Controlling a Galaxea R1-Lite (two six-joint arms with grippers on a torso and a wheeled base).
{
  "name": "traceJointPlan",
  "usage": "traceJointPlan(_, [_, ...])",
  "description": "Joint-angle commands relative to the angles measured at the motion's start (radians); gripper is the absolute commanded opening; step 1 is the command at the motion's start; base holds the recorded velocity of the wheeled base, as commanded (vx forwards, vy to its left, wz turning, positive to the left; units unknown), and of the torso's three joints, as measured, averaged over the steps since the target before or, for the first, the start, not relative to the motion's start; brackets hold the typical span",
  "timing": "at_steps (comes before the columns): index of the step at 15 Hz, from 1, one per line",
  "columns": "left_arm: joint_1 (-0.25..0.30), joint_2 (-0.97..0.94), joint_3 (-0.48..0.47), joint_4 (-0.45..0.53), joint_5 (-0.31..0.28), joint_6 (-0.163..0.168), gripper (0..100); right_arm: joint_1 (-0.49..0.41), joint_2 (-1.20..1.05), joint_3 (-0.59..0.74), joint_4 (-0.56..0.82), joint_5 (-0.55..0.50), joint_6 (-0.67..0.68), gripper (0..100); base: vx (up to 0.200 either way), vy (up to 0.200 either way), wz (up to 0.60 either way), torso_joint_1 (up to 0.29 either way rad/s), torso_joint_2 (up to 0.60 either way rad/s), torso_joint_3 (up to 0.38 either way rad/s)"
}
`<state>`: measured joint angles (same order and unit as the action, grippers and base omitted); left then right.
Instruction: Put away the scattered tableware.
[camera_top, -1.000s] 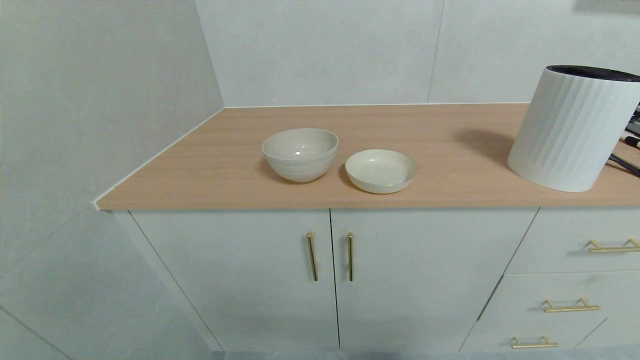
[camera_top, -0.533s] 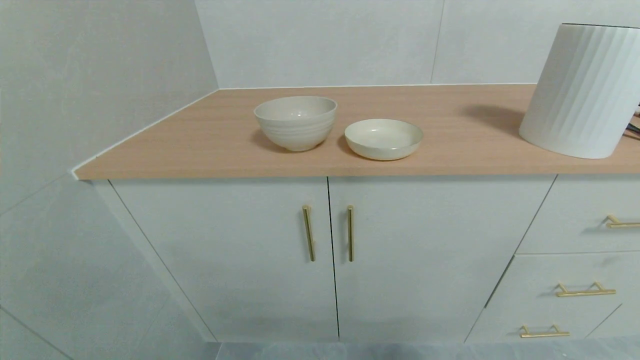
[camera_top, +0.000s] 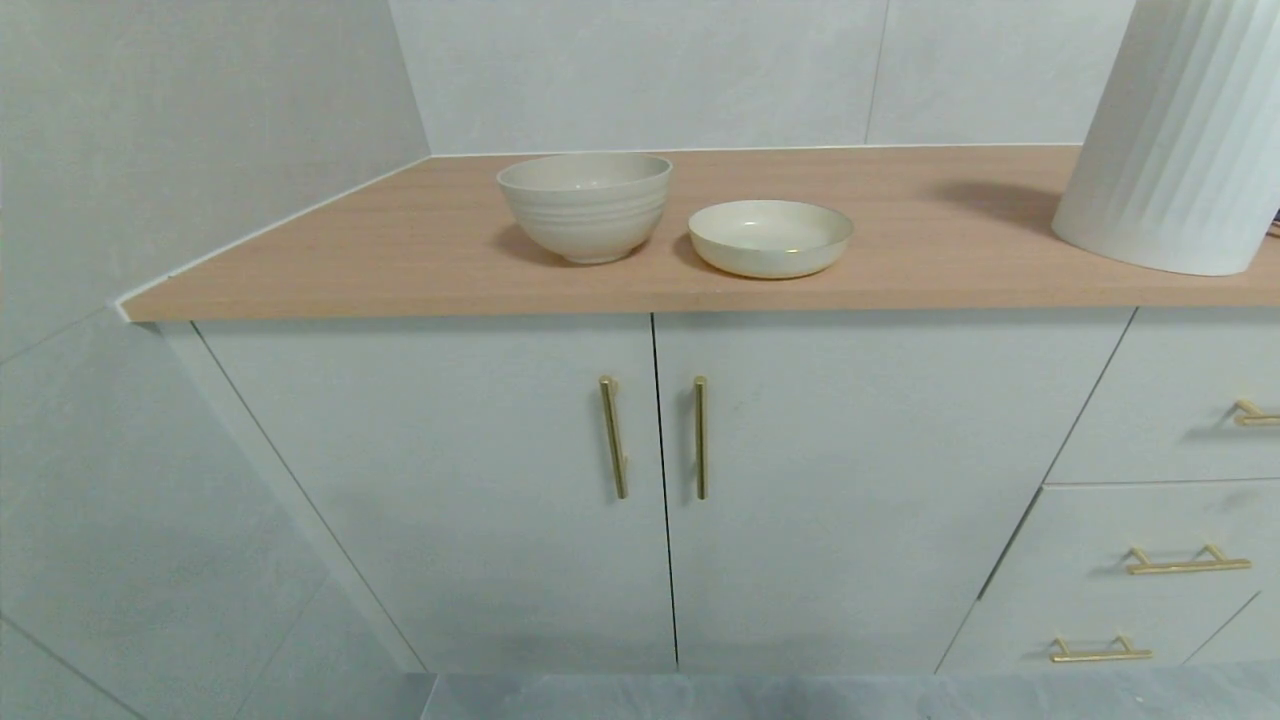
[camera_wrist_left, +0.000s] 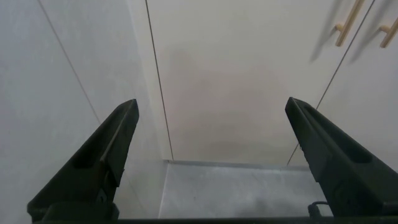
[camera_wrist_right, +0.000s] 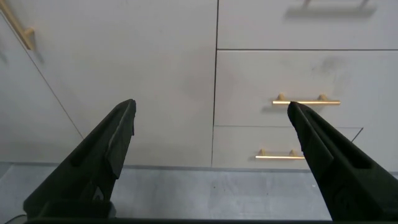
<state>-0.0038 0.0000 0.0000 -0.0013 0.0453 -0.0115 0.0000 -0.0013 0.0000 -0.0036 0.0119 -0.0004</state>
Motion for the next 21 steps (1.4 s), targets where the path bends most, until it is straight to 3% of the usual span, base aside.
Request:
traceJointPlan(1, [-0.001,0.000,0.000,0.000,0.001,-0.001,100,0.000,0.001,0.000,-0.001,0.000,-0.001,100,0.000,0.200,0.00,-0.002,0.02,0.027])
traceJointPlan(4, [-0.001,0.000,0.000,0.000,0.001,-0.001,100,0.000,0.001,0.000,-0.001,0.000,0.000,100,0.000,0.200,0.00,-0.001,0.01,0.012])
traceJointPlan(16, [0.001,0.000,0.000,0.000,0.001,-0.001,100,0.000,0.001,-0.005,-0.003,0.013,-0.020,100,0.000,0.000,0.00,0.000,0.00,0.000])
traceJointPlan(18, [-0.001,0.000,0.000,0.000,0.001,-0.001,100,0.011,0.043,-0.170,-0.004,0.117,0.088,100,0.000,0.000,0.00,0.000,0.00,0.000])
traceJointPlan(21, [0.001,0.000,0.000,0.000,0.001,-0.001,100,0.032,0.225,-0.187,0.030,0.235,0.069,100,0.000,0.000,0.00,0.000,0.00,0.000])
